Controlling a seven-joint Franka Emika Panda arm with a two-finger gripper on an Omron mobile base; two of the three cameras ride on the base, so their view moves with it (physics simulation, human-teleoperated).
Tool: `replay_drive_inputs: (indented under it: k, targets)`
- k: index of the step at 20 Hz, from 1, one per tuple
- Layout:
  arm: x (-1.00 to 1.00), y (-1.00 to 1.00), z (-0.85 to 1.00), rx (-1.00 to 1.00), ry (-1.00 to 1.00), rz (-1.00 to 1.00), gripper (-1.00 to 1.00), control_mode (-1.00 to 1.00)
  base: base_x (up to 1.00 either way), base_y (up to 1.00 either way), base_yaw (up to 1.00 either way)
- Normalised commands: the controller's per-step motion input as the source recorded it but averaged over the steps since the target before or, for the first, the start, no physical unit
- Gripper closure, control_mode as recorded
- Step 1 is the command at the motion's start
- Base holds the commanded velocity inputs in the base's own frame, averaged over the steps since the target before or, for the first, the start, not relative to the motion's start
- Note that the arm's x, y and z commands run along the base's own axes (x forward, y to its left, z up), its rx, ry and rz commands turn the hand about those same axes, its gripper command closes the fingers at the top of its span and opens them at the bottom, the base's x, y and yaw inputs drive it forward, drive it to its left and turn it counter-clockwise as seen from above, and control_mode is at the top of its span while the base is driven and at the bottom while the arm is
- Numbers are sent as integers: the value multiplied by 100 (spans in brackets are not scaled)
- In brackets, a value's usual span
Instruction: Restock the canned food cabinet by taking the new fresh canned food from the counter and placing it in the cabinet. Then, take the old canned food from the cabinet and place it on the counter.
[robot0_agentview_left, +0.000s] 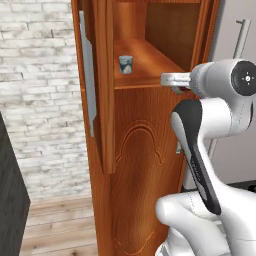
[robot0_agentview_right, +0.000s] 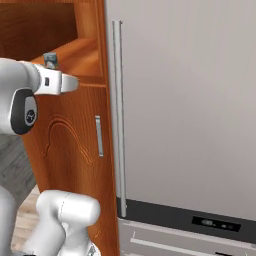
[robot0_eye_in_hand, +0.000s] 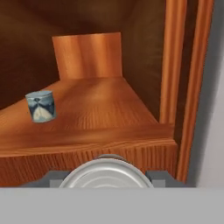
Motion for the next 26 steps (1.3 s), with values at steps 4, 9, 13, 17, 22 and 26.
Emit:
replay_drive_inputs:
  k: [4,9,13,17,22,26]
  targets:
    - [37,5,16,-3,20,2,100,-100,0,0,0]
    - [17,4,-7,-7,1,2,100,-100,0,0,0]
    - [33,7,-3,-3,0,0,100,-100,0,0,0]
    - [49,0,0,0,0,0,100,-100,0,0,0]
    - [42,2,0,0,0,0,100,-100,0,0,0]
    - [54,0,0,0,0,0,100,-100,0,0,0]
